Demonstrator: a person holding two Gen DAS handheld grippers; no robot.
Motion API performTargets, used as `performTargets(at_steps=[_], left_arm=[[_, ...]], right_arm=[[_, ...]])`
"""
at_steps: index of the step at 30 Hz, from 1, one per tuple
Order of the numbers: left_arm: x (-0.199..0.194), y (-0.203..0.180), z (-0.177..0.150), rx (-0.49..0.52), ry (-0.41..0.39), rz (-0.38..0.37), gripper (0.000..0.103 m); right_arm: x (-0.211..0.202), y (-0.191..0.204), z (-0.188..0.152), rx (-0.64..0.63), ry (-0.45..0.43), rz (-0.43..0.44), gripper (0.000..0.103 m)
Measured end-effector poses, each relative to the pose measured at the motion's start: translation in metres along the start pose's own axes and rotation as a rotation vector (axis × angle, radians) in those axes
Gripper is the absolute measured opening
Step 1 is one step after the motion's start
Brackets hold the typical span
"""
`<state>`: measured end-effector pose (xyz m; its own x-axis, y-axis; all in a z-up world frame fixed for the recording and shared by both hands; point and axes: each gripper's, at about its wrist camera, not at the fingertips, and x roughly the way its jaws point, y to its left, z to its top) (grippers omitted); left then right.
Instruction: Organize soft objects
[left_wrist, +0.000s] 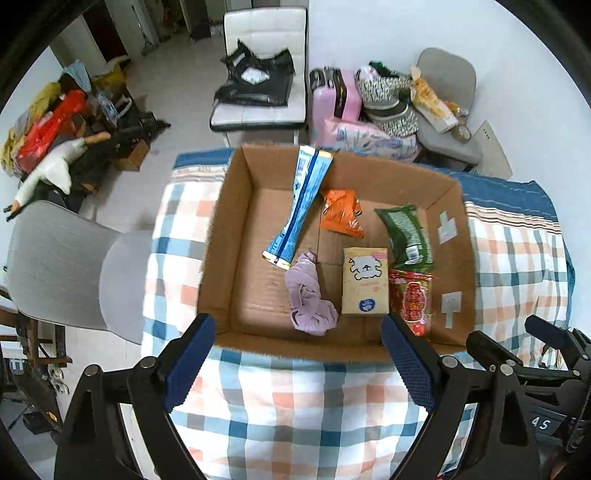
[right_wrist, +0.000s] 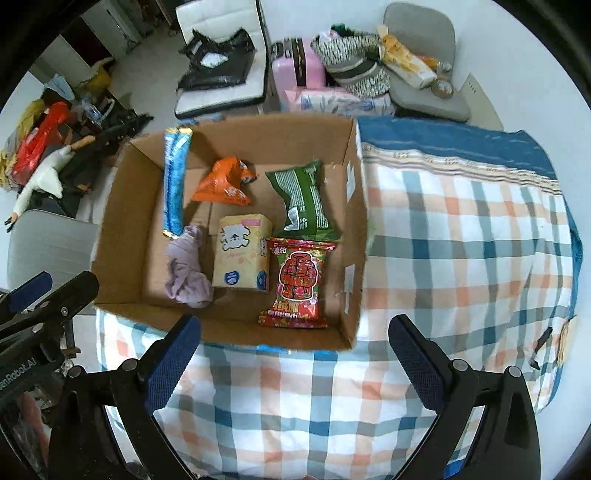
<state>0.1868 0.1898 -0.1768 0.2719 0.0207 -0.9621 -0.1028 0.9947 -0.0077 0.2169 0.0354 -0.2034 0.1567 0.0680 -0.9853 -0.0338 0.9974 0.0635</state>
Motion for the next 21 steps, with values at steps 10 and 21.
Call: performTargets(at_steps=[10,21], left_arm=[[-0.081,0.000,-0.029,0.002,-0.126,0.016,0.092],[-0.131,-0.003,-0.051,-0.002,-0.201,0.008,0.092]], right_arm=[[-0.097,-0.012,-0.037,0.007,-0.159,0.016,0.103],[-0.174,-0.010,-0.070,-0.027,-0.287,0.001,0.103]])
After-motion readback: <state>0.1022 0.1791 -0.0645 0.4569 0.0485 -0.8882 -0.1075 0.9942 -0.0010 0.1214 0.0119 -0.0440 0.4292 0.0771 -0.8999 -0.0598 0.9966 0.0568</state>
